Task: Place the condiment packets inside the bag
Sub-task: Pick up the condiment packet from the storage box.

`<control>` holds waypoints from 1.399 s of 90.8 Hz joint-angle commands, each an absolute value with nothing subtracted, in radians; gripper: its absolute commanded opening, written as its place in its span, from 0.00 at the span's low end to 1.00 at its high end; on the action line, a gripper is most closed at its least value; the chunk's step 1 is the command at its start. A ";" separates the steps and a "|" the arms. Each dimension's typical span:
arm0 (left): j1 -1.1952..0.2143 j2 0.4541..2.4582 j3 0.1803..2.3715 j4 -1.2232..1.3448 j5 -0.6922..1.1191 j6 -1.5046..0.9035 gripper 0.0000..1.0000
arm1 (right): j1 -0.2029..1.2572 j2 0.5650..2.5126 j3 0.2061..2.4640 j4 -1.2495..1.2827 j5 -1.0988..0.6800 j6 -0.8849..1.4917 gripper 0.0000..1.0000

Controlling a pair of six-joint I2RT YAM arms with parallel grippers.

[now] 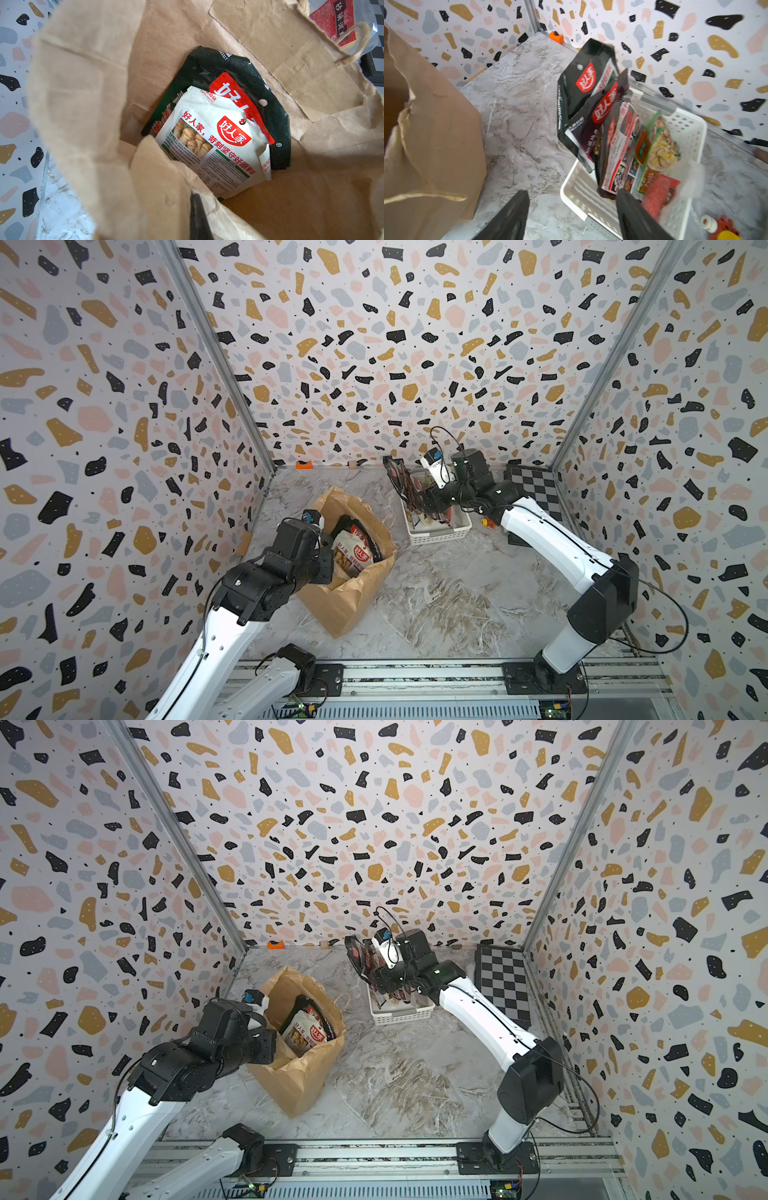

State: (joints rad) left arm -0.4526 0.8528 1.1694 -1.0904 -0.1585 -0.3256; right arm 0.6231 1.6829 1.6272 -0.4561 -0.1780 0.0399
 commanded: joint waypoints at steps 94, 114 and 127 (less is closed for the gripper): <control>-0.449 0.840 1.173 -1.049 -0.128 -0.282 0.00 | 0.620 1.824 1.576 -0.272 0.266 0.016 0.00; -0.449 0.839 1.177 -1.025 -0.079 -0.294 0.00 | 0.621 1.640 1.603 -0.355 0.162 -0.053 0.00; -0.449 0.840 1.173 -1.016 -0.069 -0.307 0.00 | 0.623 1.521 1.634 -0.425 0.002 -0.074 0.00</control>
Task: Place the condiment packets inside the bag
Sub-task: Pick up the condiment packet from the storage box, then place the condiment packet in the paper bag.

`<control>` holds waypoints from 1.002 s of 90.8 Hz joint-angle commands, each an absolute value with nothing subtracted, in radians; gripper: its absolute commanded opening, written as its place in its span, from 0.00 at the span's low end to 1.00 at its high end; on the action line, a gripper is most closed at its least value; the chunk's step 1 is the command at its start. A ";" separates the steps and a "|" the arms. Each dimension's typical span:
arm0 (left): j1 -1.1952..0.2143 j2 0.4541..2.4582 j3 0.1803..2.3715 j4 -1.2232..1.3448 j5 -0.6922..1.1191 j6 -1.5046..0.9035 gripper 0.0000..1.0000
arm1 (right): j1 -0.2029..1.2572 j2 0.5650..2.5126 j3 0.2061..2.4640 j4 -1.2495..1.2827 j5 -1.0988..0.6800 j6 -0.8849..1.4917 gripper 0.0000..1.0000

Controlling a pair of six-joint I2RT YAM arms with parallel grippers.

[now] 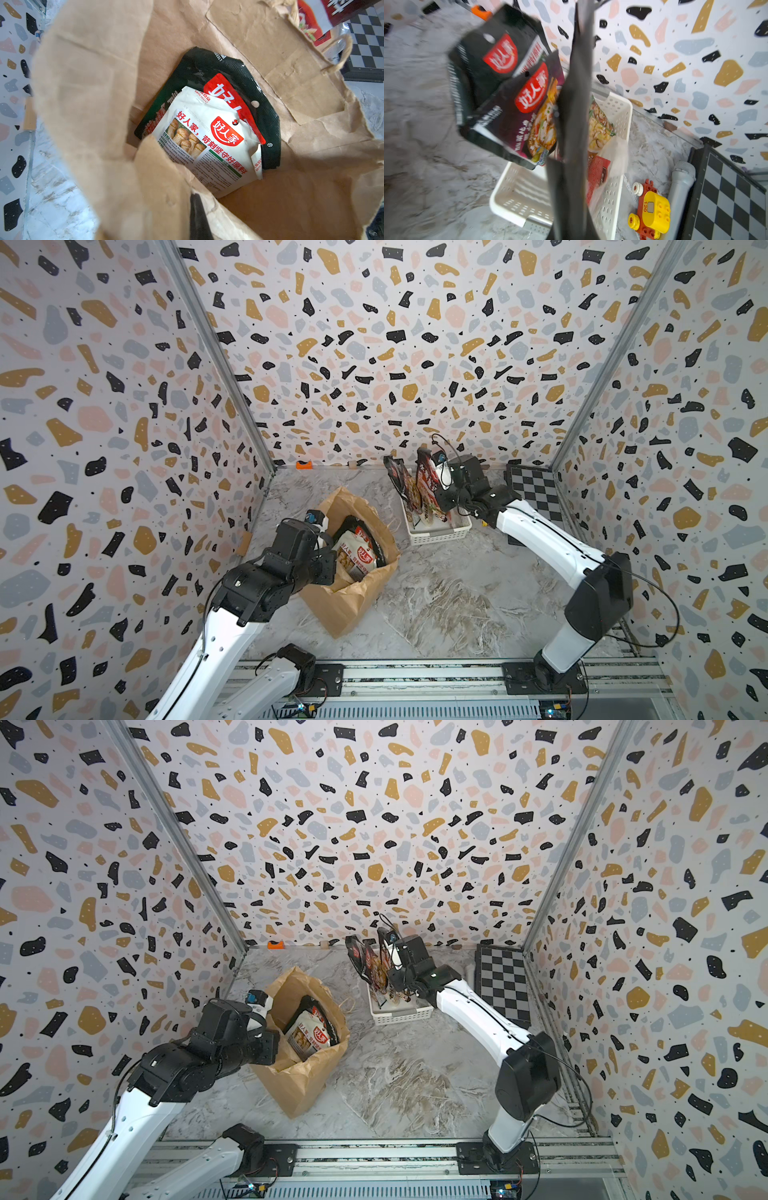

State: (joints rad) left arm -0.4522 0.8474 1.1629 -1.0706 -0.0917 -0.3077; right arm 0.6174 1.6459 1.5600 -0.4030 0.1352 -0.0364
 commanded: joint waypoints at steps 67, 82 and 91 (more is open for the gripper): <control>-0.449 0.856 1.183 -0.988 -0.044 -0.344 0.00 | 0.839 1.373 1.709 -0.372 -0.608 0.188 0.00; -0.449 0.851 1.181 -0.988 -0.045 -0.344 0.00 | 0.860 1.424 1.675 -0.367 -0.625 0.217 0.00; -0.449 0.851 1.180 -0.989 -0.052 -0.342 0.00 | 0.864 1.426 1.636 -0.338 -0.648 0.243 0.00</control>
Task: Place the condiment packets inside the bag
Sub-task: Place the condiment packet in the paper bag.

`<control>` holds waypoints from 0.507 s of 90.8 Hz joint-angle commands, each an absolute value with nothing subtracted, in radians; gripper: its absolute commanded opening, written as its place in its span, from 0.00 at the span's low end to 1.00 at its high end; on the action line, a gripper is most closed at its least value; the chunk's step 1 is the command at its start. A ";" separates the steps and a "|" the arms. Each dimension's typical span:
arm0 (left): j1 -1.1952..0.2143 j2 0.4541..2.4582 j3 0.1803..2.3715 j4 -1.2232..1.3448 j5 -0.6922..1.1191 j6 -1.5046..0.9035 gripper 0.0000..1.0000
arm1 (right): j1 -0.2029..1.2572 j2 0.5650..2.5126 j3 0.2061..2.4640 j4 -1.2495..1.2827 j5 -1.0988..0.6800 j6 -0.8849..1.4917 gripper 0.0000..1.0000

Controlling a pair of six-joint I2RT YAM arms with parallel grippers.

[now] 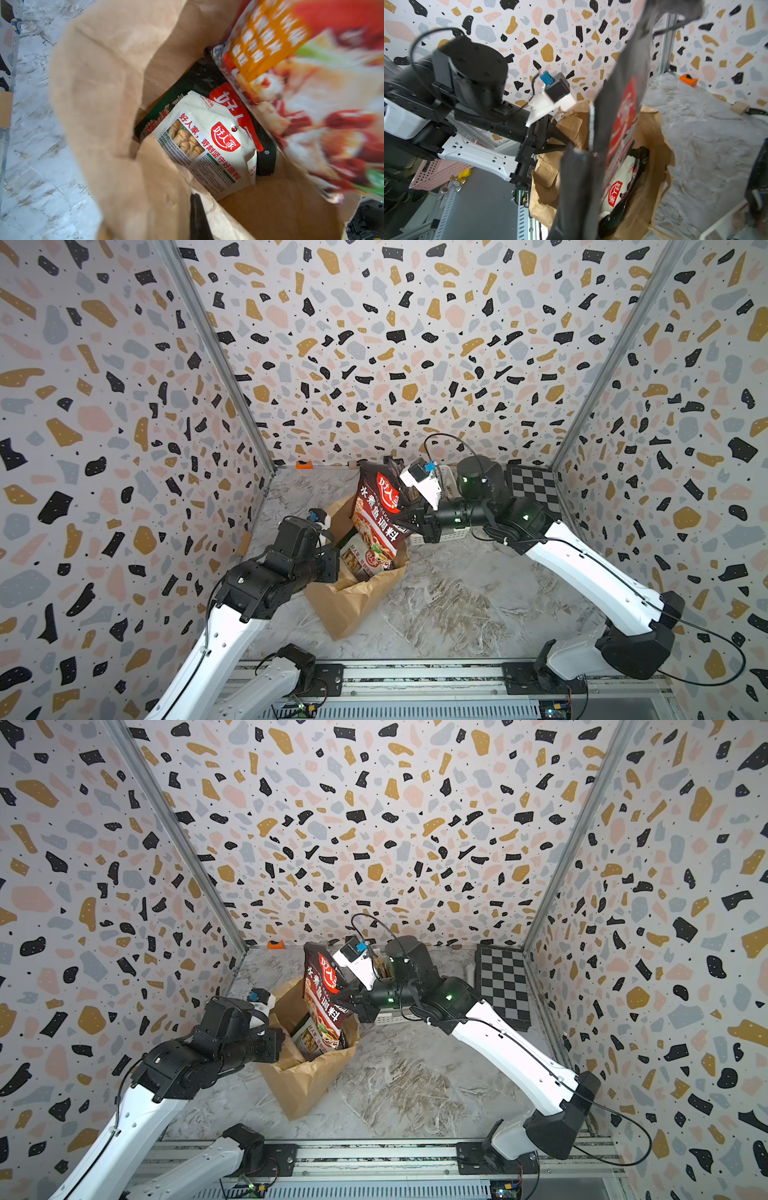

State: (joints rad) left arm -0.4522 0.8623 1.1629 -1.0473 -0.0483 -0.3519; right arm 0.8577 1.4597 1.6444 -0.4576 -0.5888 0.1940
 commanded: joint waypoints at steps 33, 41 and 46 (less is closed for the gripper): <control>-0.449 0.857 1.174 -0.978 -0.045 -0.340 0.00 | 0.894 1.490 1.575 -0.148 -0.722 0.398 0.00; -0.449 0.854 1.173 -0.979 -0.049 -0.339 0.00 | 0.896 1.481 1.523 -0.057 -0.687 0.481 0.00; -0.448 0.854 1.171 -0.979 -0.050 -0.338 0.00 | 0.896 1.473 1.468 0.038 -0.662 0.522 0.00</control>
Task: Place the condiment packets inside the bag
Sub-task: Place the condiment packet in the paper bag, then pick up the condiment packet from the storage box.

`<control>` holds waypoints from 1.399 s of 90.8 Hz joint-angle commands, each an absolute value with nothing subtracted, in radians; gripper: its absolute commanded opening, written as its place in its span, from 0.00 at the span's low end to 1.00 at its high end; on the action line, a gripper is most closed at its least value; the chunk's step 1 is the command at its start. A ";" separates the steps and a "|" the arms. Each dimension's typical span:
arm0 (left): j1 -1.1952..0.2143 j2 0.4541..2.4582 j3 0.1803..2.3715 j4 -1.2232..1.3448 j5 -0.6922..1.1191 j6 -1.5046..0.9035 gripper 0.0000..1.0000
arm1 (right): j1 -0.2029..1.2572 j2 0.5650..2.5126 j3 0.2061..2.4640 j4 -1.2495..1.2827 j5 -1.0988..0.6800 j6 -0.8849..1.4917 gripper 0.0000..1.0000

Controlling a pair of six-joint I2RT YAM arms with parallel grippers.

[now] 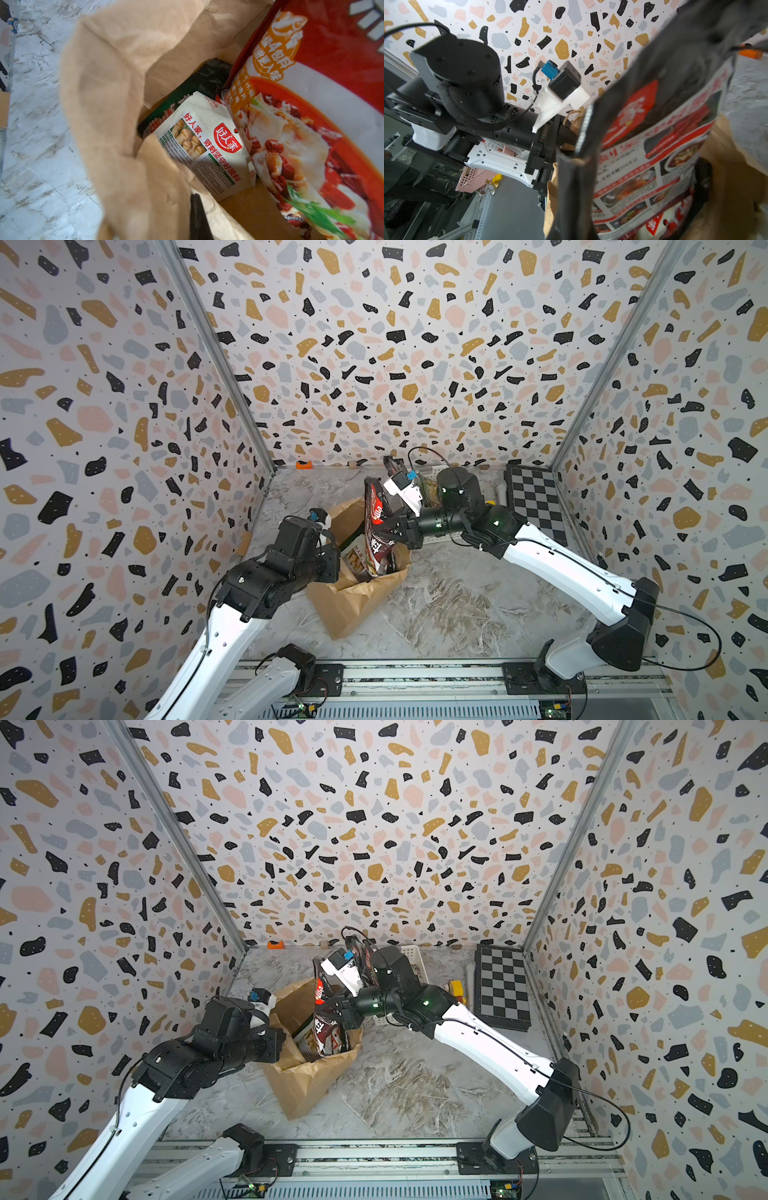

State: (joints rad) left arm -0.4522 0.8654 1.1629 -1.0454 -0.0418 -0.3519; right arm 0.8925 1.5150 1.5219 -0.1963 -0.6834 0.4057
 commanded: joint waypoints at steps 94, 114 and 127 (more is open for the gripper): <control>-0.448 0.845 1.164 -0.976 -0.041 -0.313 0.00 | 0.825 1.350 1.383 -0.377 -0.053 0.289 0.65; -0.449 0.810 1.155 -0.990 -0.122 -0.319 0.00 | 0.713 1.589 1.515 -0.431 -0.001 0.008 0.72; -0.449 0.815 1.158 -1.010 -0.118 -0.317 0.00 | 0.711 1.749 1.568 -0.372 -0.020 -0.213 0.74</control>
